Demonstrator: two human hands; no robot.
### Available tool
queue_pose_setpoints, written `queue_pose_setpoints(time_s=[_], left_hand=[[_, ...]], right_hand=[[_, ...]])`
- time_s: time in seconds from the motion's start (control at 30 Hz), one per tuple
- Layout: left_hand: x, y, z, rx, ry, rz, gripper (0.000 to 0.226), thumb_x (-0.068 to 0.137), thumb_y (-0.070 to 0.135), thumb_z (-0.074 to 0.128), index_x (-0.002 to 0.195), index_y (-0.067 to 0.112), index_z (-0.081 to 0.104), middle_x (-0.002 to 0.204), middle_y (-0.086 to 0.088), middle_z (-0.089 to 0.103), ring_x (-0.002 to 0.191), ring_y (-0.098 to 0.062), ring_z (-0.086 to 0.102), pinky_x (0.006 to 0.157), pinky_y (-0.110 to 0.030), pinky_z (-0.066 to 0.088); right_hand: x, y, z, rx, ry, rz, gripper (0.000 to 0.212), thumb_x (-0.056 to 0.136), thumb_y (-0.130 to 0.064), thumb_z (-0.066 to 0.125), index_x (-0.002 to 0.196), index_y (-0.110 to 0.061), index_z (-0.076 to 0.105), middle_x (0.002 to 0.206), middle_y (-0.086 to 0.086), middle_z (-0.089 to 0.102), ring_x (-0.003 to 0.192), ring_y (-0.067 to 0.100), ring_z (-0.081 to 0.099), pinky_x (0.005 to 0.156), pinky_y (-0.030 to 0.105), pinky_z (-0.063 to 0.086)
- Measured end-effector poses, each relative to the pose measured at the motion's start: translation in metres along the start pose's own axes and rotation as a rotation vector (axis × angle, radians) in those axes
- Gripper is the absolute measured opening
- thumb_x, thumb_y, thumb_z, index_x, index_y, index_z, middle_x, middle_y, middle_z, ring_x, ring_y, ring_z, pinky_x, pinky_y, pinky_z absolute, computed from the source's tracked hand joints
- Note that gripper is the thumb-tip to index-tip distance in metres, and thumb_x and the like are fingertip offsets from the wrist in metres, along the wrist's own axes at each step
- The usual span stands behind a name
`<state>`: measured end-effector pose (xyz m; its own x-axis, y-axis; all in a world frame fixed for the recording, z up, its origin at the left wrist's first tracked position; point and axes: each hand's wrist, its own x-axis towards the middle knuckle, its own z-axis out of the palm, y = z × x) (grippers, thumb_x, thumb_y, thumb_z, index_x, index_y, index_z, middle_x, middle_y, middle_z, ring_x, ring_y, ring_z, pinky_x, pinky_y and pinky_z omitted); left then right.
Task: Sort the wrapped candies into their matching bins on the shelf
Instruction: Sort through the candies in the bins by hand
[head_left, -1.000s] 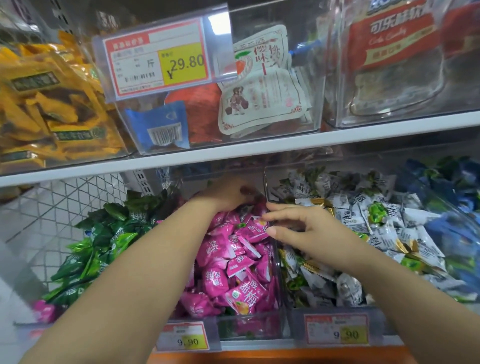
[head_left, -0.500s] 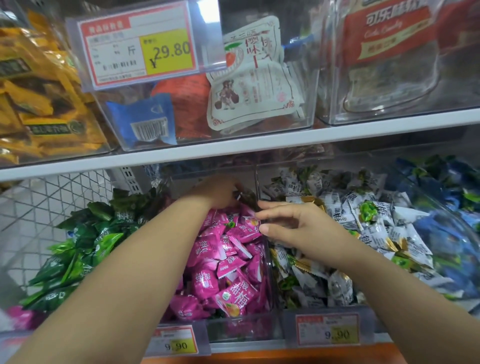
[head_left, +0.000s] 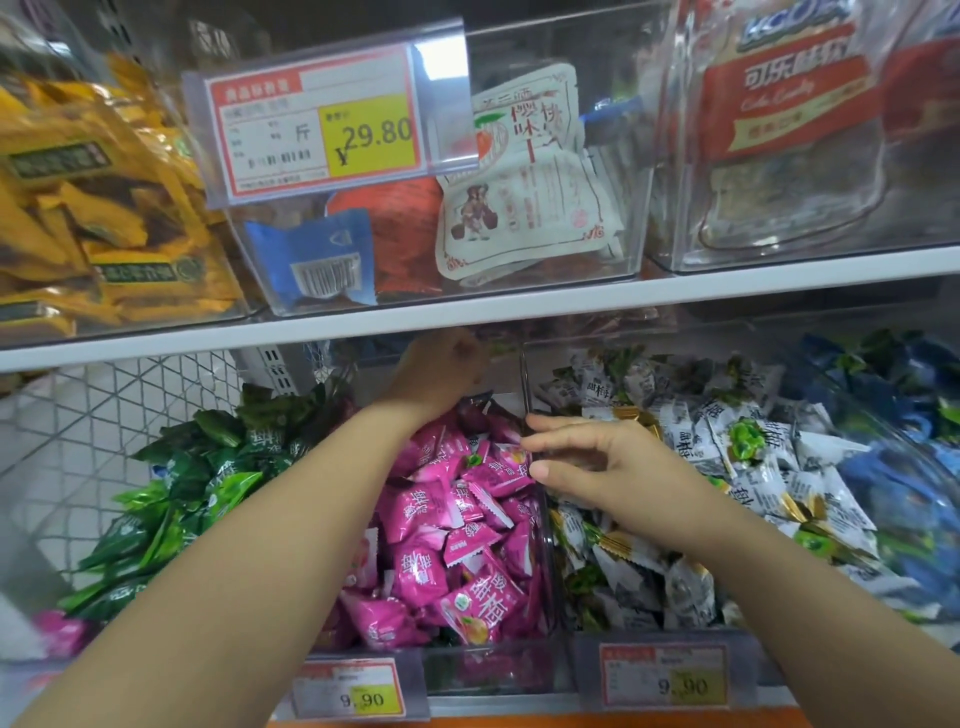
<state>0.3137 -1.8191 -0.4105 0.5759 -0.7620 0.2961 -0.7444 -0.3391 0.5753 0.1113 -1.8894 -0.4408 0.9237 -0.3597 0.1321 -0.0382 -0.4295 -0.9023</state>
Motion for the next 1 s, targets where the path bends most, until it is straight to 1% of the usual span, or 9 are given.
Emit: queue_pose_setpoints(time_s=[0.03, 0.13, 0.27, 0.33, 0.43, 0.6, 0.73, 0.87, 1.0], left_hand=[[-0.003, 0.007, -0.001, -0.033, 0.024, 0.024, 0.022, 0.097, 0.026, 0.05, 0.088, 0.011, 0.063, 0.091, -0.003, 0.069, 0.082, -0.012, 0.063, 0.077, -0.024, 0.047], [-0.008, 0.032, 0.005, -0.009, 0.007, 0.091, 0.018, 0.096, 0.034, 0.051, 0.096, 0.021, 0.064, 0.092, 0.011, 0.06, 0.077, 0.003, 0.052, 0.067, -0.006, 0.034], [-0.011, 0.047, 0.021, 0.059, -0.226, 0.173, 0.031, 0.098, 0.031, 0.048, 0.129, 0.027, 0.053, 0.123, 0.01, 0.054, 0.109, -0.007, 0.053, 0.085, -0.02, 0.038], [-0.011, 0.042, 0.015, 0.058, -0.233, 0.161, 0.036, 0.098, 0.028, 0.047, 0.134, 0.03, 0.048, 0.131, 0.011, 0.049, 0.115, -0.005, 0.048, 0.092, -0.022, 0.038], [-0.014, 0.025, -0.001, 0.11, -0.238, 0.084, 0.031, 0.098, 0.025, 0.047, 0.129, 0.021, 0.054, 0.13, 0.004, 0.055, 0.116, -0.012, 0.053, 0.096, -0.026, 0.042], [-0.028, 0.006, -0.016, 0.372, -0.466, -0.008, 0.025, 0.096, 0.024, 0.052, 0.119, 0.019, 0.062, 0.119, 0.001, 0.063, 0.108, -0.019, 0.058, 0.095, -0.033, 0.045], [-0.028, 0.007, -0.011, 0.404, -0.557, -0.057, 0.035, 0.092, 0.022, 0.06, 0.127, 0.024, 0.056, 0.124, 0.002, 0.061, 0.11, -0.018, 0.057, 0.096, -0.03, 0.044], [-0.024, 0.007, -0.009, 0.351, -0.549, -0.096, 0.032, 0.09, 0.013, 0.061, 0.121, 0.016, 0.058, 0.118, -0.001, 0.066, 0.107, -0.018, 0.06, 0.094, -0.029, 0.046], [-0.021, 0.007, -0.008, 0.401, -0.583, -0.093, 0.033, 0.092, 0.02, 0.06, 0.124, 0.015, 0.059, 0.12, -0.002, 0.065, 0.108, -0.02, 0.059, 0.095, -0.032, 0.046]], right_hand=[[0.0, 0.0, 0.0, -0.002, 0.002, 0.001, 0.026, 0.086, -0.024, 0.066, 0.112, -0.027, 0.069, 0.135, -0.017, 0.049, 0.101, -0.02, 0.053, 0.079, 0.005, 0.046], [0.0, -0.001, 0.001, 0.004, 0.013, 0.004, 0.026, 0.086, -0.023, 0.066, 0.112, -0.025, 0.069, 0.136, -0.016, 0.049, 0.1, -0.02, 0.053, 0.08, 0.005, 0.047], [-0.002, -0.001, 0.002, -0.022, 0.019, -0.005, 0.028, 0.087, -0.025, 0.065, 0.115, -0.026, 0.066, 0.136, -0.016, 0.047, 0.092, -0.029, 0.048, 0.074, -0.001, 0.042], [-0.002, 0.0, 0.002, -0.038, 0.018, -0.016, 0.029, 0.087, -0.026, 0.065, 0.116, -0.028, 0.066, 0.138, -0.017, 0.046, 0.095, -0.027, 0.049, 0.077, 0.0, 0.042], [-0.001, 0.0, 0.002, -0.026, 0.01, -0.01, 0.028, 0.088, -0.025, 0.065, 0.115, -0.028, 0.067, 0.139, -0.018, 0.047, 0.105, -0.017, 0.051, 0.085, 0.005, 0.045], [-0.001, -0.003, 0.002, -0.003, 0.012, -0.002, 0.026, 0.087, -0.021, 0.065, 0.113, -0.024, 0.068, 0.138, -0.014, 0.048, 0.108, -0.012, 0.052, 0.087, 0.007, 0.046], [-0.003, -0.004, 0.001, -0.011, 0.012, -0.001, 0.028, 0.087, -0.02, 0.065, 0.115, -0.023, 0.068, 0.139, -0.013, 0.048, 0.103, -0.016, 0.051, 0.084, 0.005, 0.046], [-0.004, -0.003, 0.001, -0.034, 0.01, -0.013, 0.028, 0.088, -0.021, 0.064, 0.116, -0.024, 0.066, 0.14, -0.014, 0.046, 0.095, -0.022, 0.048, 0.077, 0.0, 0.043], [-0.003, -0.002, 0.001, -0.031, 0.007, -0.016, 0.028, 0.088, -0.022, 0.064, 0.116, -0.026, 0.066, 0.14, -0.014, 0.046, 0.095, -0.023, 0.048, 0.078, 0.001, 0.043]])
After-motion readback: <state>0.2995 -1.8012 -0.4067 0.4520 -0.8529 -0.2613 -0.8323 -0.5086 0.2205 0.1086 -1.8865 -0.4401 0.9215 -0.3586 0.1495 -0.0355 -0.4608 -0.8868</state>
